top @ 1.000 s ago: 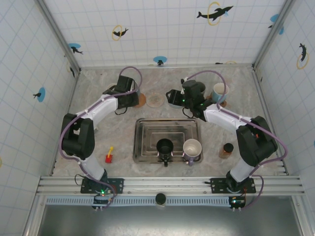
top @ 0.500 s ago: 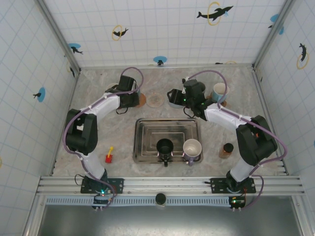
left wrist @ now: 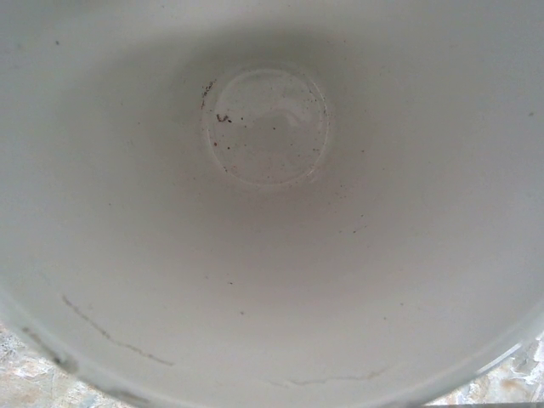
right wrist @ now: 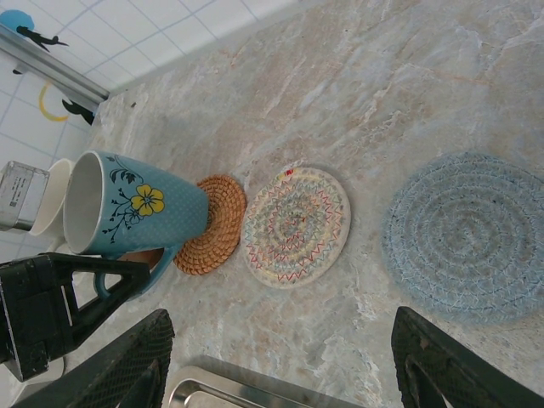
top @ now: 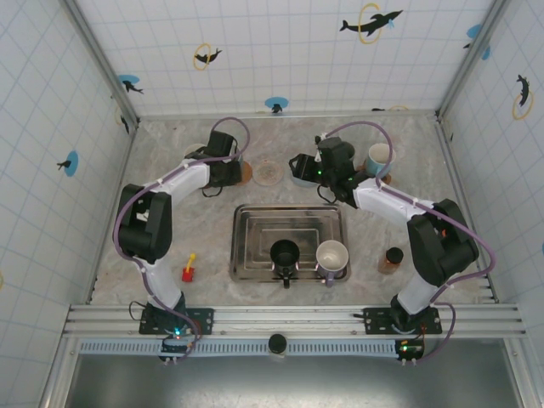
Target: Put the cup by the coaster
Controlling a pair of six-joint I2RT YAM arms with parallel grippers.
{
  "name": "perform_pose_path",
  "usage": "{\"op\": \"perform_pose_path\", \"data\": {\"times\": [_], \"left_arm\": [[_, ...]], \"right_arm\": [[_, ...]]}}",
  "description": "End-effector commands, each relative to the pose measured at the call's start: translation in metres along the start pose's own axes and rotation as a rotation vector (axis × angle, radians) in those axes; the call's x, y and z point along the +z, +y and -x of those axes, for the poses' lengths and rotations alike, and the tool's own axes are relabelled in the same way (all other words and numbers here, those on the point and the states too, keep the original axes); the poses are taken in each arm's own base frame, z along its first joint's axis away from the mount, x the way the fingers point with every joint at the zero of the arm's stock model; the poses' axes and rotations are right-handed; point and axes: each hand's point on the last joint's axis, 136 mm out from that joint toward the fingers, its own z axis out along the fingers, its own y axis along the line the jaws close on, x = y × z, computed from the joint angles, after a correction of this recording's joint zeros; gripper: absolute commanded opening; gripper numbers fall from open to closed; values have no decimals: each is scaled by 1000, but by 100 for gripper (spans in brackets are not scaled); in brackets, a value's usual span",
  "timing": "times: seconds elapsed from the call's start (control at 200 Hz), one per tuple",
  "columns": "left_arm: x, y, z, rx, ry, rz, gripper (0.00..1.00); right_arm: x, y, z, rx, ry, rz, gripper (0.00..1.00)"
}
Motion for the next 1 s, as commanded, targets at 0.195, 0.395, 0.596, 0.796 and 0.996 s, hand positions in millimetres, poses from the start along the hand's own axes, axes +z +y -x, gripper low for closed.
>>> {"op": "perform_pose_path", "data": {"times": [0.195,0.395,0.596,0.796,0.996], "left_arm": [[-5,-3,20,-2,-46,-5,0],[-3,-2,18,-2,-32,-1,0],[-1,-3,17,-3,-25,-5,0],[2,-2,17,-2,-20,-5,0],[2,-4,16,1,-18,-11,0]], "right_arm": [[5,6,10,5,-15,19,69],[6,6,10,7,-13,20,69],[7,5,8,10,-9,19,69],[8,5,7,10,-6,19,69],[8,5,7,10,-5,20,69]]}}
